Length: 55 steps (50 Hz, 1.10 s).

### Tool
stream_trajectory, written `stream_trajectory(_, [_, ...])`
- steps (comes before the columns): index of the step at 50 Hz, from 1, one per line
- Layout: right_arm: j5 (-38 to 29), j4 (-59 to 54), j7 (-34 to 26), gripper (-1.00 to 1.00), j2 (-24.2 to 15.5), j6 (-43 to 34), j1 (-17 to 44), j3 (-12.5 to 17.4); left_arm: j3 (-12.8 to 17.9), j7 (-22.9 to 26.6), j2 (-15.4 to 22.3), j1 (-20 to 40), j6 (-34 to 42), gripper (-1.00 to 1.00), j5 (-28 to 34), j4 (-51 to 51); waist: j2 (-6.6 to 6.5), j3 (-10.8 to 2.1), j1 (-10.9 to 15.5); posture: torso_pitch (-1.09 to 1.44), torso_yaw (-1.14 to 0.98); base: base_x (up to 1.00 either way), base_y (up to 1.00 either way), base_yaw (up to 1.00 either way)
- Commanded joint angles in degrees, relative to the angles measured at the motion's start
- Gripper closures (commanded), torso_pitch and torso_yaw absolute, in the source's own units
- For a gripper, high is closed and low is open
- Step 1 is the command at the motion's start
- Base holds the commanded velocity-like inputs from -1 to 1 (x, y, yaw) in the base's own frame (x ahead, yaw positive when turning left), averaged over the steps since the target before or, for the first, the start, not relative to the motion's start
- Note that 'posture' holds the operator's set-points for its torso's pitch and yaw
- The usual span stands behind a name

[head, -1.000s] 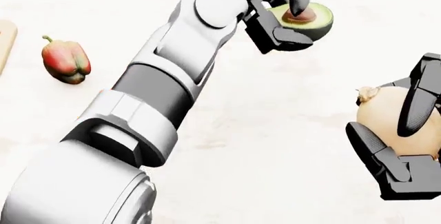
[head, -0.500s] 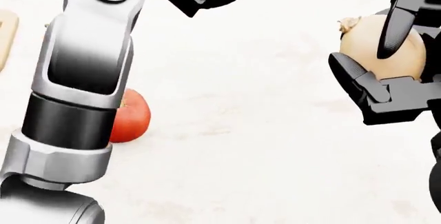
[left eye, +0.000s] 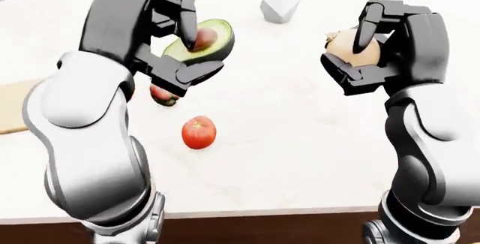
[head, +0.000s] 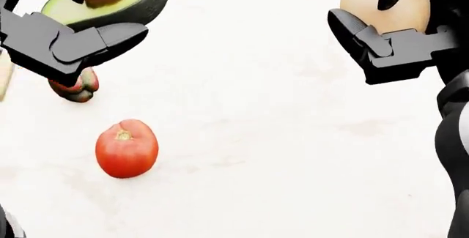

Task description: Place the avocado, onion, tomato and bell pepper on the cutting board.

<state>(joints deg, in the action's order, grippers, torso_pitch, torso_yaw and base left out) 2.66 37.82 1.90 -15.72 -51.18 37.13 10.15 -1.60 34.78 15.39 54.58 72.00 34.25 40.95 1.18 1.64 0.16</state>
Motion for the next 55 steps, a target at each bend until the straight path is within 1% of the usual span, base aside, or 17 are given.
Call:
stream_trajectory(1, [-0.3,1.3,0.0,1.0,0.0,2.4,1.9,-0.2,1.6,0.8,1.1,0.4,1.1,1.0,2.9,2.5,0.69,-1.11,0.4,0.0,0.0,0.0,0.22,0.0])
stream_trajectory(5, [-0.6,0.5,-0.2,1.0,0.0,2.0,3.0,-0.5,1.5,2.4,1.9,-0.9,2.9,1.0,4.8,4.7,-1.93,-0.19,0.1,0.0,0.0,0.0,0.22,0.0])
stream_trajectory(7, [-0.8,0.3,-0.3,1.0,0.2,2.4,2.7,-0.6,1.6,2.8,1.8,-1.6,3.0,1.0,5.4,5.3,-4.87,-2.06,-0.4,0.0,0.0,0.0,0.23,0.0])
stream_trajectory(8, [-0.9,0.6,-0.4,1.0,0.4,2.8,1.9,-0.6,1.7,2.8,1.7,-2.7,2.4,1.0,5.7,5.6,-3.56,-0.77,0.3,0.0,0.0,0.0,0.23,0.0])
stream_trajectory(9, [-1.2,0.2,-0.4,1.0,0.9,4.4,0.5,-0.9,2.2,2.9,1.5,-3.0,2.2,1.0,5.6,5.6,-4.59,-0.36,0.1,0.0,0.0,0.0,0.23,0.0])
stream_trajectory(17, [-1.1,3.7,-0.7,1.0,0.3,-0.3,2.0,-0.2,3.2,2.4,0.9,-5.4,1.9,1.0,5.6,7.9,-0.86,0.24,-0.5,0.0,0.0,0.0,0.23,0.0])
stream_trajectory(21, [-1.1,4.7,-0.4,1.0,0.8,-0.7,1.4,-0.1,2.7,4.0,2.7,-4.8,4.7,1.0,6.9,9.6,3.62,-0.61,-0.5,0.0,0.0,0.0,0.23,0.0])
stream_trajectory(22, [-1.1,4.8,-0.3,1.0,0.6,-1.1,1.6,-0.1,2.7,4.1,3.1,-5.3,4.6,1.0,7.1,9.7,1.73,-0.23,-0.8,0.0,0.0,0.0,0.23,0.0])
stream_trajectory(26, [-1.0,4.4,-0.3,1.0,0.6,-1.1,2.0,-0.2,2.6,4.4,3.3,-6.7,4.7,1.0,7.8,10.8,1.97,-1.03,-0.1,0.0,0.0,0.0,0.22,0.0])
stream_trajectory(28, [-1.2,4.1,-0.3,1.0,0.6,-0.9,2.2,-0.8,2.2,4.7,3.3,-7.3,5.4,1.0,8.4,11.8,1.27,0.51,-0.3,0.0,0.0,0.0,0.02,0.0])
stream_trajectory(31, [-1.3,3.9,-0.4,1.0,0.9,-0.9,2.4,-0.9,1.9,4.9,3.0,-7.6,5.3,1.0,9.0,11.8,-2.72,0.48,-1.4,0.0,0.0,0.0,0.0,0.0])
stream_trajectory(33, [-1.6,3.6,-0.5,1.0,0.8,-0.5,2.3,-1.0,1.9,5.0,2.8,-7.5,5.2,1.0,9.2,11.6,-1.55,1.35,-0.8,0.0,0.0,0.0,0.02,0.0])
stream_trajectory(34, [-1.4,3.7,-0.4,1.0,1.2,-0.4,2.1,-0.8,1.7,5.0,2.7,-7.4,5.1,1.0,9.4,11.5,-2.25,-0.37,-1.0,0.0,0.0,0.0,0.17,0.0])
stream_trajectory(38, [-1.1,4.0,-0.6,1.0,1.4,-0.3,1.8,-0.5,1.5,5.7,2.7,-6.8,5.5,1.0,10.3,11.4,1.16,0.24,-0.6,0.0,0.0,0.0,0.23,0.0])
stream_trajectory(42, [-1.2,3.6,-0.2,1.0,1.7,0.8,1.0,-0.8,1.1,7.1,3.4,-5.9,6.4,1.0,11.6,11.5,-0.6,-0.33,-0.6,0.0,0.0,0.0,0.23,0.0])
stream_trajectory(45, [-1.2,3.9,-0.4,1.0,1.6,0.7,0.6,-0.9,1.2,7.3,2.7,-6.5,5.6,1.0,12.1,11.4,-4.89,-0.89,-0.7,0.0,0.0,0.0,0.22,0.0])
stream_trajectory(55, [-1.3,4.4,-0.5,1.0,1.7,1.0,0.1,-0.9,2.9,7.4,1.5,-8.6,3.0,1.0,12.6,11.5,-1.45,0.06,-0.8,0.0,0.0,0.0,0.23,0.0])
